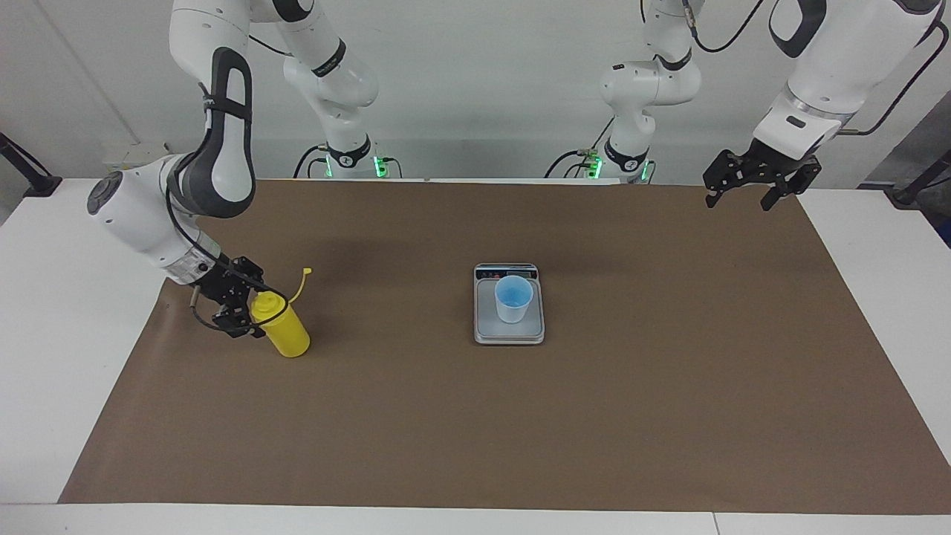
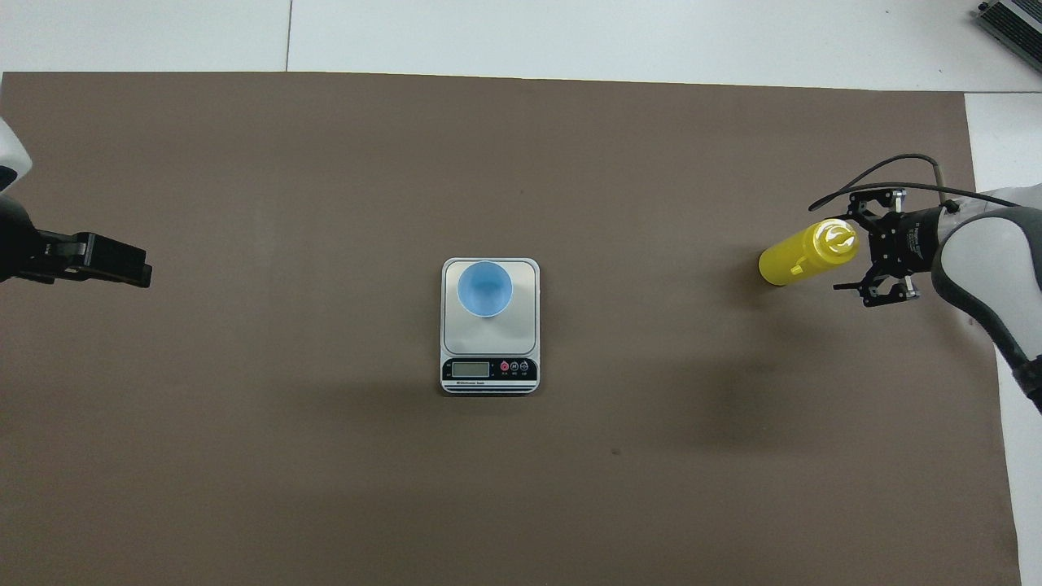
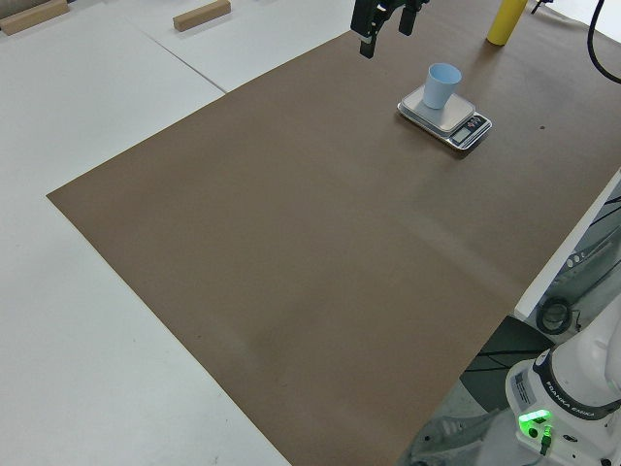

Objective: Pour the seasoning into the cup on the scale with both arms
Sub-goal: 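Lower the yellow bottle onto the table with the right gripper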

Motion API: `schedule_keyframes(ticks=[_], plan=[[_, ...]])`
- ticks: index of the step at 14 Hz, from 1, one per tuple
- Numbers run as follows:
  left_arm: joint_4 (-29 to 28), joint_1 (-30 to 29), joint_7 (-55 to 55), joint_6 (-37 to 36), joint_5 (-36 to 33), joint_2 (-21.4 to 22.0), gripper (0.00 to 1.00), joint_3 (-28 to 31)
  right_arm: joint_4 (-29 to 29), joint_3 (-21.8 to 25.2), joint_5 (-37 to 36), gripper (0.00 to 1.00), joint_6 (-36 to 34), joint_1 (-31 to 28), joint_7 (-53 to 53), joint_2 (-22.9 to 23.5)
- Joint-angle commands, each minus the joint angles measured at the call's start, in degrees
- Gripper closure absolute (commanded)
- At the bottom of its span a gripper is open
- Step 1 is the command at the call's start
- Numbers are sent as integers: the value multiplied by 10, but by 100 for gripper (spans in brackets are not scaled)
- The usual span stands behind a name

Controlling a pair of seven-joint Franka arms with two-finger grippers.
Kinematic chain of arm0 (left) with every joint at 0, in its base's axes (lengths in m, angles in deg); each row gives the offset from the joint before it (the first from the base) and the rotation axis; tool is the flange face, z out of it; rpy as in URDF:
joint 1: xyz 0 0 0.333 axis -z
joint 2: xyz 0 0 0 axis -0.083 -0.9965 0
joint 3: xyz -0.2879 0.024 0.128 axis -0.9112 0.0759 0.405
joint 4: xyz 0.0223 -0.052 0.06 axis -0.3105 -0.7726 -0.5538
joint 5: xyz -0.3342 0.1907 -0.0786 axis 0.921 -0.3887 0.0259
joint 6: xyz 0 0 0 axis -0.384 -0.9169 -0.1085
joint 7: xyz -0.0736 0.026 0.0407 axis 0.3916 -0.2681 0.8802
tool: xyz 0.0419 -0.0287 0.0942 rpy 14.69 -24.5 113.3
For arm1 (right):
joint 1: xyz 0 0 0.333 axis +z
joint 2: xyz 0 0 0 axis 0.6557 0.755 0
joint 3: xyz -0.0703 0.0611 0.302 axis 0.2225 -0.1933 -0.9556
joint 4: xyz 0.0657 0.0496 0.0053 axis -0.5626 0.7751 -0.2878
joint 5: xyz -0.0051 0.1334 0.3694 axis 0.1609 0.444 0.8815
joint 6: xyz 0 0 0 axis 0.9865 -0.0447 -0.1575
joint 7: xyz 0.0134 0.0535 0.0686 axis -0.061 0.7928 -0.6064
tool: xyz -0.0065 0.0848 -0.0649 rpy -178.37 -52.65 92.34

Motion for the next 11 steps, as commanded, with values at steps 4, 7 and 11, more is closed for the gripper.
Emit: schedule_keyframes(ticks=[4, 7, 11], plan=[[-15, -6, -4, 8, -2, 11, 0, -4, 10, -2, -79, 0, 30, 43, -35, -25], [-15, -6, -4, 8, -2, 11, 0, -4, 10, -2, -148, 0, 29, 71, -85, -33], [-15, -6, -4, 8, -2, 12, 0, -4, 10, -4, -181, 0, 22, 82, -187, -43]])
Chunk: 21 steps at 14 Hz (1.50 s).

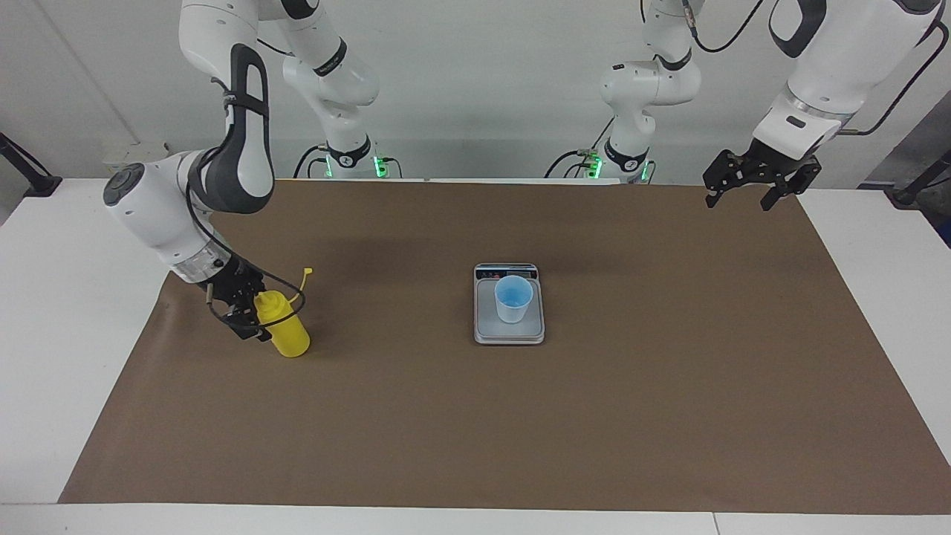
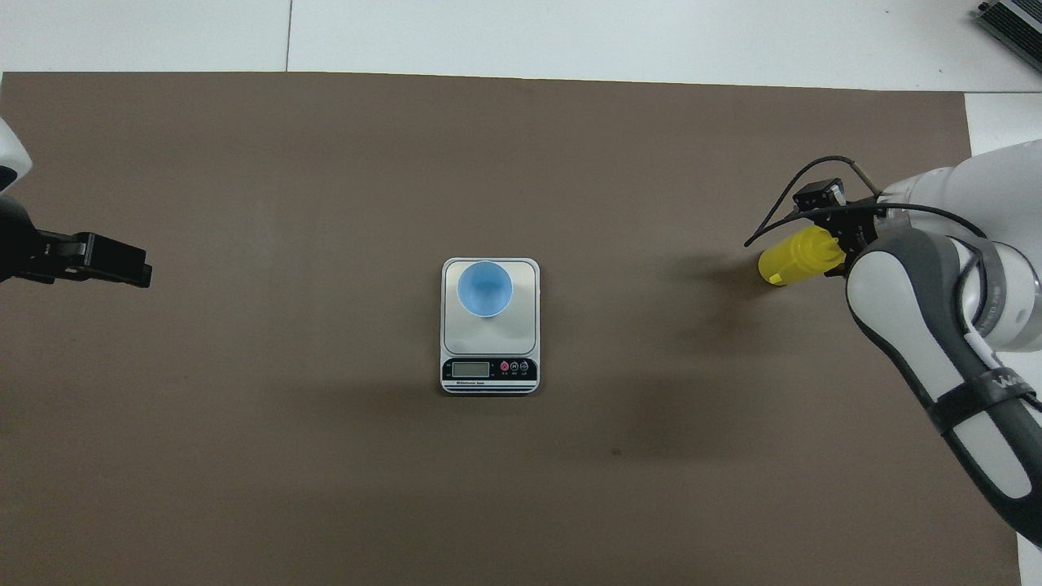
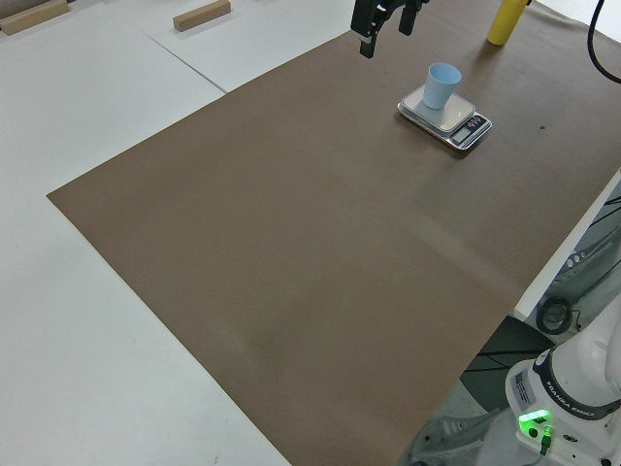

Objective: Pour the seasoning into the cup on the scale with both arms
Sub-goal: 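Lower the yellow bottle onto the table with the right gripper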

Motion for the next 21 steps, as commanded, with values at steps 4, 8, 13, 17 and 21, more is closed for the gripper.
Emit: schedule_keyframes(ticks=[4, 8, 13, 17, 21], plan=[[-15, -6, -4, 8, -2, 11, 0, -4, 10, -4, -20, 0, -3, 23, -124, -46], [-15, -6, -4, 8, -2, 12, 0, -4, 10, -4, -22, 0, -48, 57, -187, -86], [-15, -6, -4, 8, -2, 11, 0, -4, -27, -5, -80, 0, -112, 57, -228, -112], [-15, -6, -4, 8, -2, 11, 0, -4, -109, -26, -84, 0, -207, 57, -233, -113], [-15, -6, -4, 8, -2, 11, 0, -4, -177, -48, -81, 0, -254, 57, -236, -104]])
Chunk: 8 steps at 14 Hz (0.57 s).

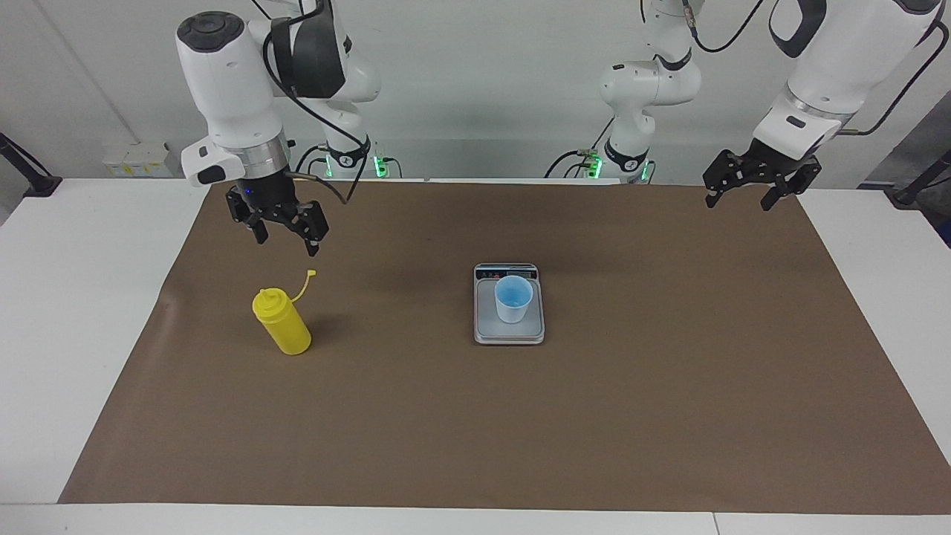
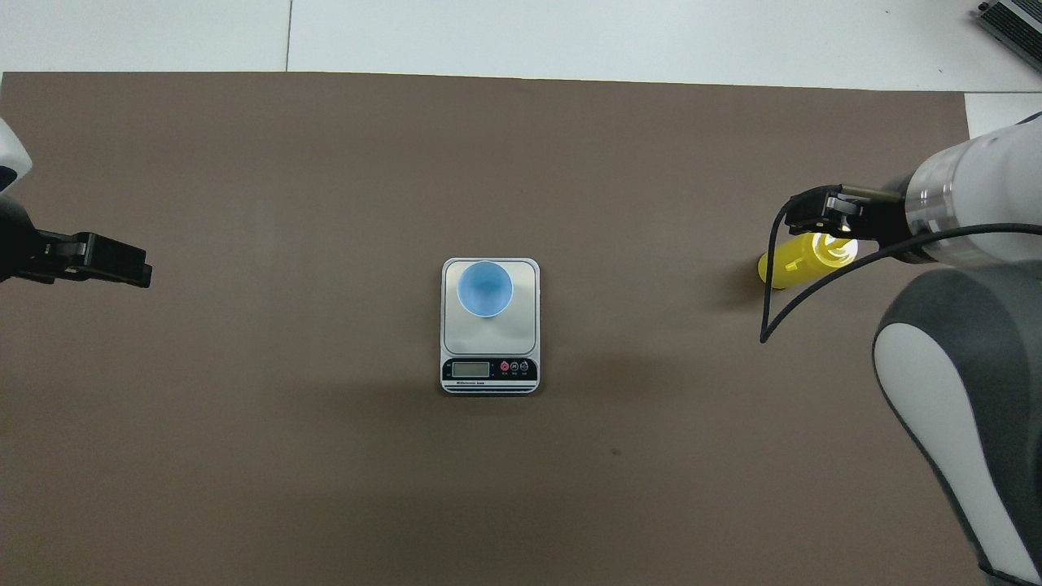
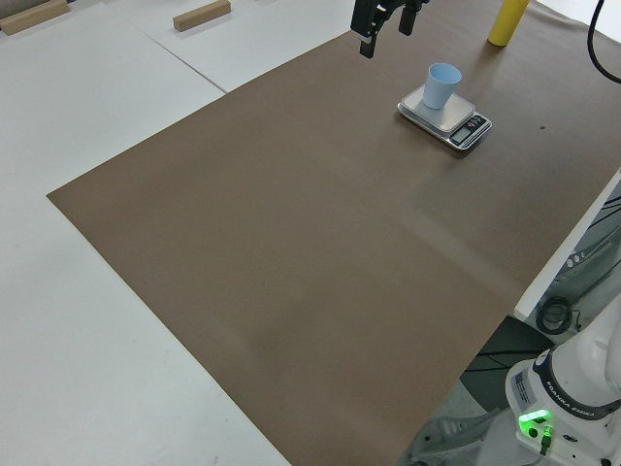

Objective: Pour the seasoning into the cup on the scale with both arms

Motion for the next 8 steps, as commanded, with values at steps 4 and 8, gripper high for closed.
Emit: schedule_keyframes(ticks=[4, 8], plan=[[-15, -6, -4, 8, -2, 11, 0, -4, -57, -15, -10, 0, -44, 1, -13, 16], [-15, -6, -4, 8, -2, 11, 0, -4, -55, -13, -8, 0, -43, -10, -44, 16]])
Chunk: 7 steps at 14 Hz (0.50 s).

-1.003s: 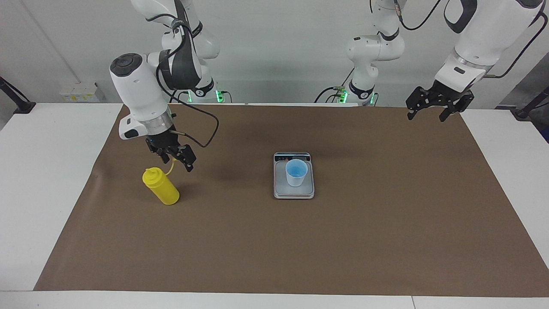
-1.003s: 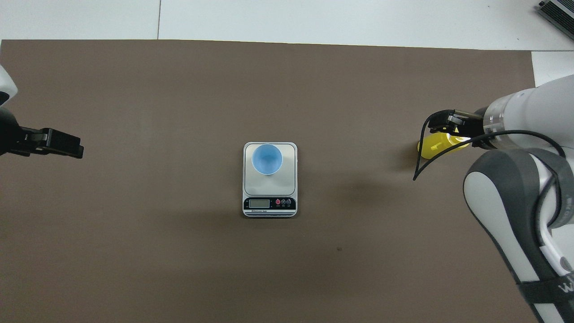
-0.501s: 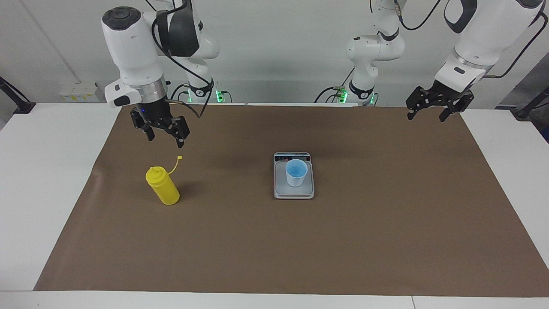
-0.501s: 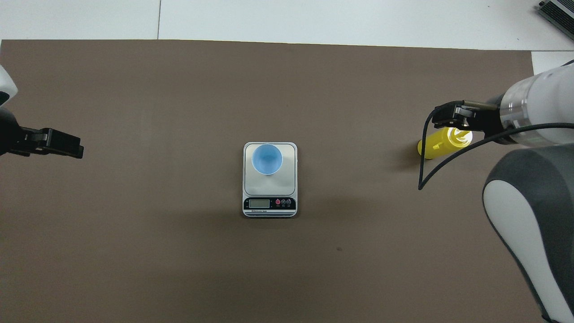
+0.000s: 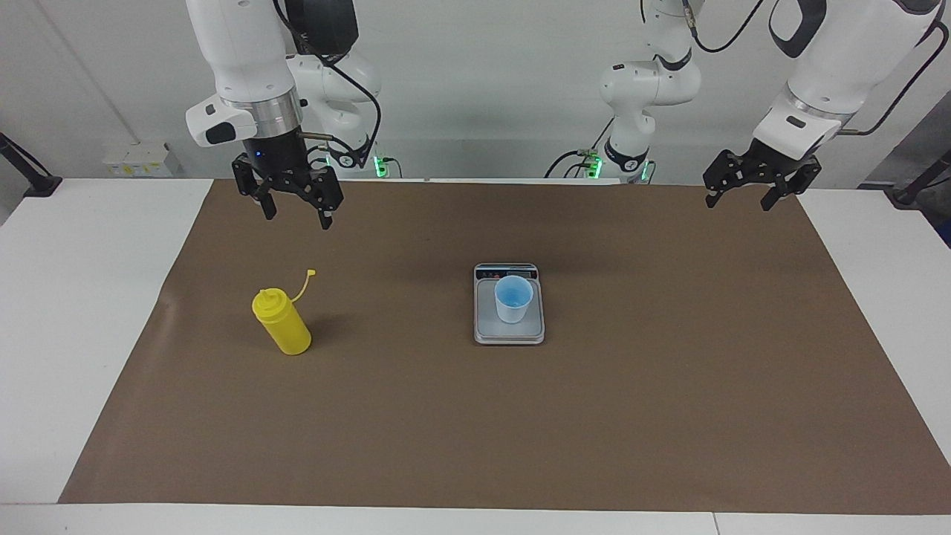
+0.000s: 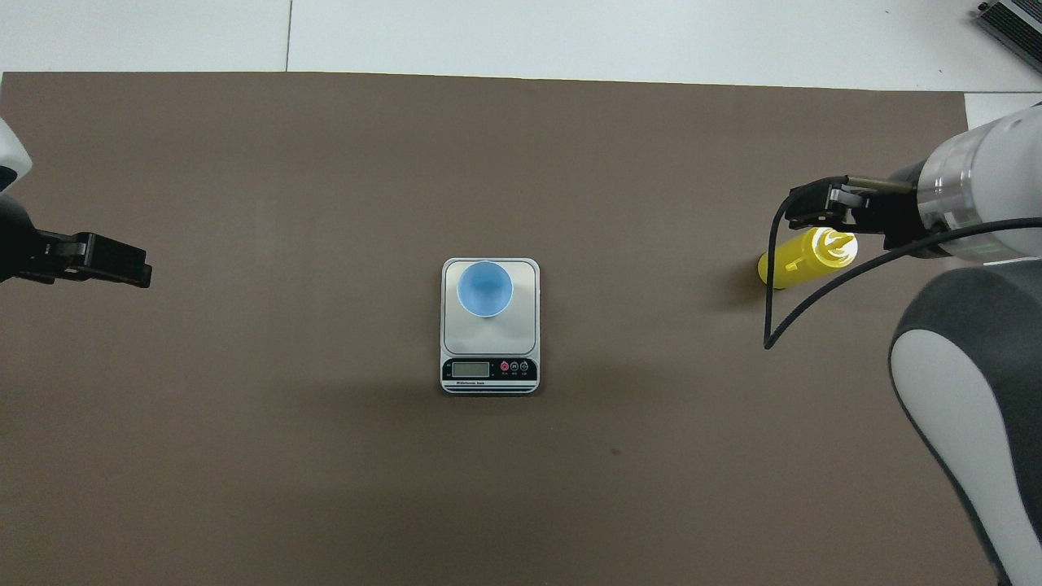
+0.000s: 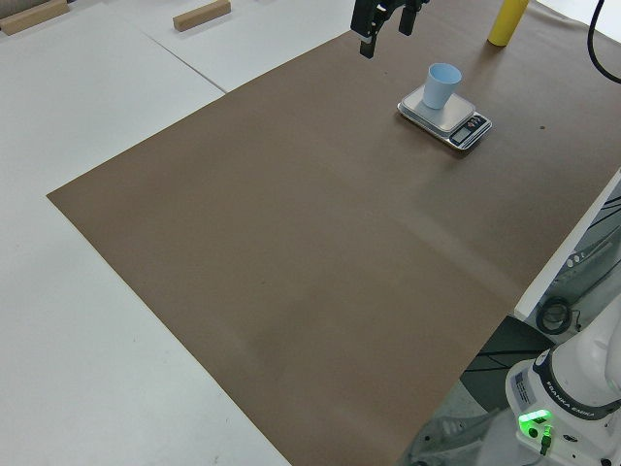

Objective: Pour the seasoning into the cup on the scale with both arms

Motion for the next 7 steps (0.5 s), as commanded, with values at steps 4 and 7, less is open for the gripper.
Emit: schedule_keyframes(ticks=[4, 7], plan=[[-15, -6, -4, 8, -2, 12, 0, -4, -13, -2, -8, 0, -9, -13, -43, 10], [-15, -6, -4, 8, -2, 12, 0, -4, -13, 2, -10, 0, -11, -18, -62, 10]])
